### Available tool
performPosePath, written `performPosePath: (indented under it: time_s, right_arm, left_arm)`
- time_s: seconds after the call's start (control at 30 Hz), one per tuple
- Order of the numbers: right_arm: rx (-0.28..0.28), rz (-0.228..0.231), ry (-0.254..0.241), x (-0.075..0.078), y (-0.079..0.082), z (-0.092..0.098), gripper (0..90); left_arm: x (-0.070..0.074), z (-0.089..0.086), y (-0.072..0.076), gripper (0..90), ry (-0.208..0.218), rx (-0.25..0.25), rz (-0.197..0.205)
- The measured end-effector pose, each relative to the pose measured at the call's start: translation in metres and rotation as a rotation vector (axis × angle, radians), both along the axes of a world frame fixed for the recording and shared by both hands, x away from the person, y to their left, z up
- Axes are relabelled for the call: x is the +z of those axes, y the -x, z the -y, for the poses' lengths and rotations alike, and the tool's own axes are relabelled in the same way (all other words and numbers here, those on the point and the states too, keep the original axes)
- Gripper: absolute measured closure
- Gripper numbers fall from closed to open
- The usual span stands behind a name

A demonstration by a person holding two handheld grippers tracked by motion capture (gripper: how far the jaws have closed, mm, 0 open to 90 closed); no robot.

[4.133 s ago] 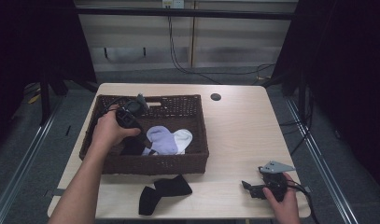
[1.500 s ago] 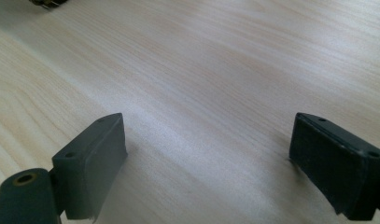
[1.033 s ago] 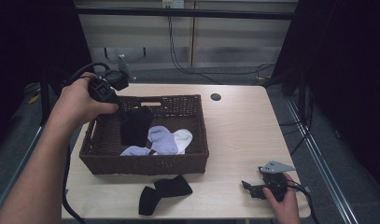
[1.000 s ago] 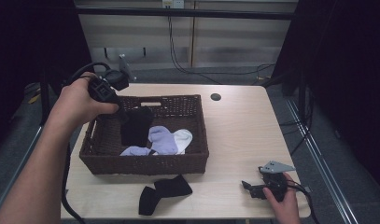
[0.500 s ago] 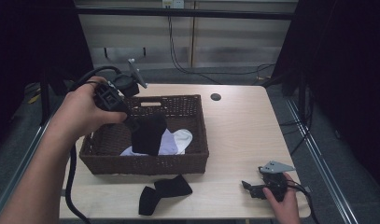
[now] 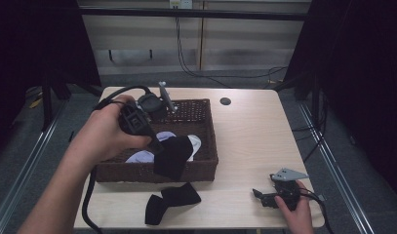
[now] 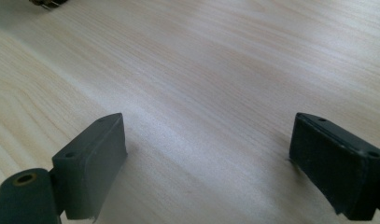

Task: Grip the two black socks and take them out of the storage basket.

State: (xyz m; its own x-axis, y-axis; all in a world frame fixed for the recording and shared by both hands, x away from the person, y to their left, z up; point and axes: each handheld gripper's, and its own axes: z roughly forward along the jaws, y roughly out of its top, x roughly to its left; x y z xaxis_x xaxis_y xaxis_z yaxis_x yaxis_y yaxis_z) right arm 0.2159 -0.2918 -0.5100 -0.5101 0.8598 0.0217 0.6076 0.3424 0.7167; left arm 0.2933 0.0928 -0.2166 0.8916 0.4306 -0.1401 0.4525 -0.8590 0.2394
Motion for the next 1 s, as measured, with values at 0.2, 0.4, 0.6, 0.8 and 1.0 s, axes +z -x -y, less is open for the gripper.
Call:
performPosePath:
  time_s: [0.2, 0.4, 0.6, 0.8, 1.0]
  right_arm:
    - [0.001, -0.002, -0.001, 0.000, -0.001, 0.000, 10.2]
    - [0.011, 0.004, -0.001, 0.000, -0.002, 0.000, 10.2]
    - [0.011, 0.004, -0.002, 0.000, -0.002, 0.000, 10.2]
    - [0.010, 0.003, -0.001, 0.000, -0.002, 0.000, 10.2]
    - [0.010, 0.004, -0.001, 0.000, -0.002, 0.000, 10.3]
  left_arm:
    - [-0.018, 0.018, 0.005, 86.6, 0.002, -0.045, -0.025]
    - [-0.043, 0.032, 0.002, 86.6, 0.002, -0.075, -0.066]
    - [-0.069, 0.040, -0.003, 86.3, -0.016, -0.084, -0.090]
    - [-0.091, 0.039, -0.009, 85.7, -0.004, -0.068, -0.100]
    - [-0.109, 0.041, -0.013, 85.7, -0.011, -0.062, -0.118]
